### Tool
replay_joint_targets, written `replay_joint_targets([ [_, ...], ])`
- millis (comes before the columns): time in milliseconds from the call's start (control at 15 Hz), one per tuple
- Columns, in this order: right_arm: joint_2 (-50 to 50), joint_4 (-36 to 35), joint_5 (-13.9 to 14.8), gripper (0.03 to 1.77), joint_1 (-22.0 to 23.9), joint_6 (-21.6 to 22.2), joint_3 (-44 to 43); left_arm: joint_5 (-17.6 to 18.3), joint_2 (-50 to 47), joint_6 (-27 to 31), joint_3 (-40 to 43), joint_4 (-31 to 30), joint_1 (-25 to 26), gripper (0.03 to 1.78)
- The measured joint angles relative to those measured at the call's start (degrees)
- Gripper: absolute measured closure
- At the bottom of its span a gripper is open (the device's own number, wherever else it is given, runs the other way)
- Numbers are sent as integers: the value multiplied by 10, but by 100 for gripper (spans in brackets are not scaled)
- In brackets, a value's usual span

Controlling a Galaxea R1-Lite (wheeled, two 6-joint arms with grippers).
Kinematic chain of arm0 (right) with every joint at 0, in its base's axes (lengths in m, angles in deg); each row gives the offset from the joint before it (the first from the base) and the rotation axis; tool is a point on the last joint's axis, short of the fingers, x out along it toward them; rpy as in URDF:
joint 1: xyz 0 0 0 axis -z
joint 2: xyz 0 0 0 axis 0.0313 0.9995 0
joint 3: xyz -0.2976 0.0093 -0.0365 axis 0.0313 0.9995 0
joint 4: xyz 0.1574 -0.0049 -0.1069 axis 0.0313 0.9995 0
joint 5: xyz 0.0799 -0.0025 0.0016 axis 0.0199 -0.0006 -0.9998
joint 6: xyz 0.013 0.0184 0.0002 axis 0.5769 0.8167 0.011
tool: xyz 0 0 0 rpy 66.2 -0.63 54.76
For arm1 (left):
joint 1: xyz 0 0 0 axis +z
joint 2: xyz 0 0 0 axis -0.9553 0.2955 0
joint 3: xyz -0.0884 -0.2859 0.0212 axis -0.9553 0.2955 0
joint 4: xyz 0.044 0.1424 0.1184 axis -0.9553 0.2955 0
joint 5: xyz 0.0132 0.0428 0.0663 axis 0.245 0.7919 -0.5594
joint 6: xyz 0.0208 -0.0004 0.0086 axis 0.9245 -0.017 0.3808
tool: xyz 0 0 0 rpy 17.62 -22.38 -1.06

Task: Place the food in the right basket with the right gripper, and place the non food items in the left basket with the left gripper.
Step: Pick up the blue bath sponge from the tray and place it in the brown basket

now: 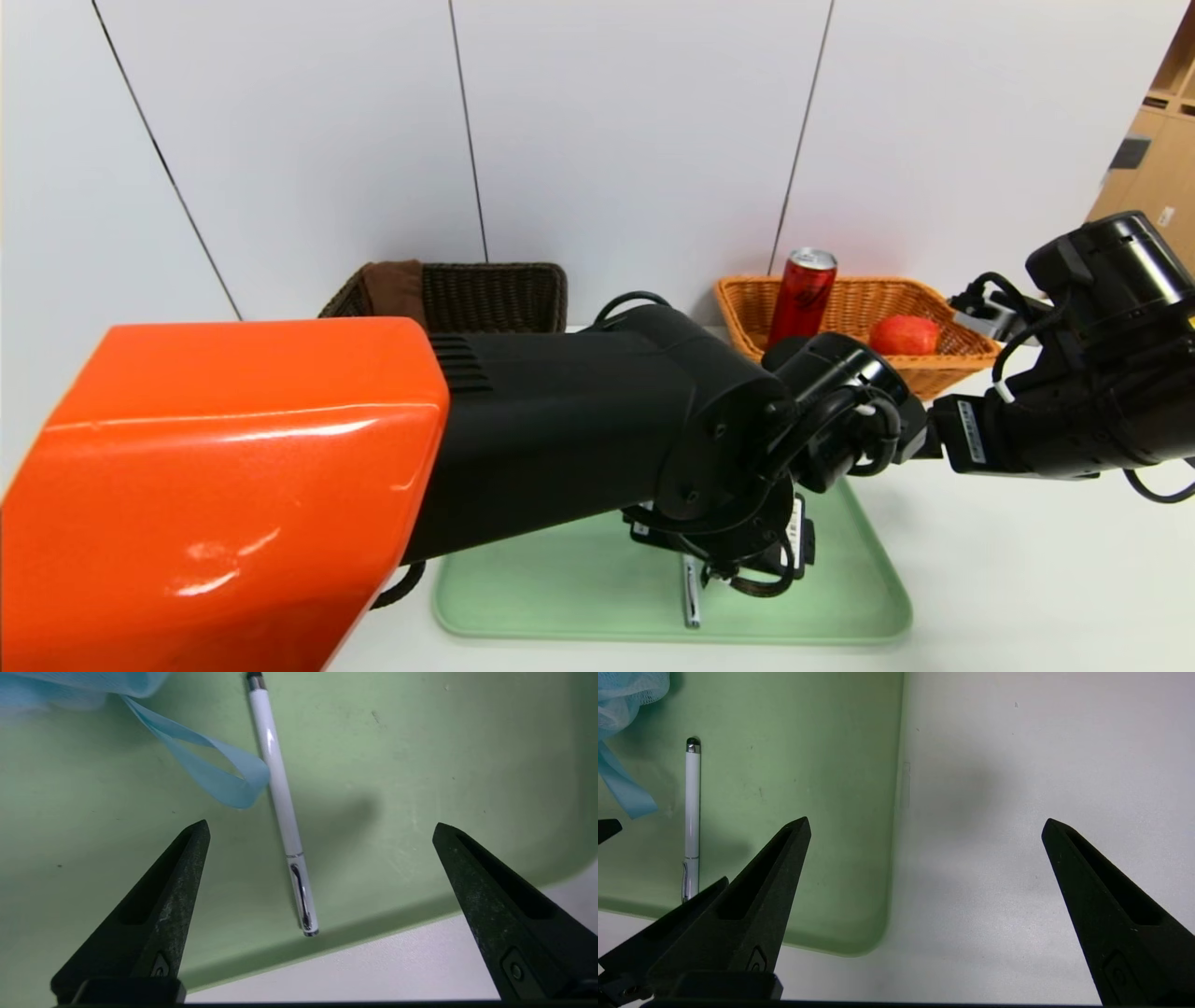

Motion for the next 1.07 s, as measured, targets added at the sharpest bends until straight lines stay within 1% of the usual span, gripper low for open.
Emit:
replay_joint_targets([
  [133, -3, 0, 0, 9, 0, 0, 2, -33, -5, 3, -1, 7, 7, 12],
  [267, -4, 0, 0, 9, 1, 0, 4, -47, -25, 15, -1, 8, 26, 12],
  [400, -4, 0, -1, 9, 1, -1, 9, -60, -50, 41, -1, 5, 54, 12],
  [533, -4, 0, -1, 9, 0, -1, 12, -70, -70, 77, -1, -25, 84, 12],
  [800, -3, -21, -1, 9, 0, -3, 28, -71, -76, 87, -1, -90, 134, 12],
  [1067, -2, -50, -1, 9, 0, -5, 52, -58, -54, 87, -1, -131, 148, 12],
])
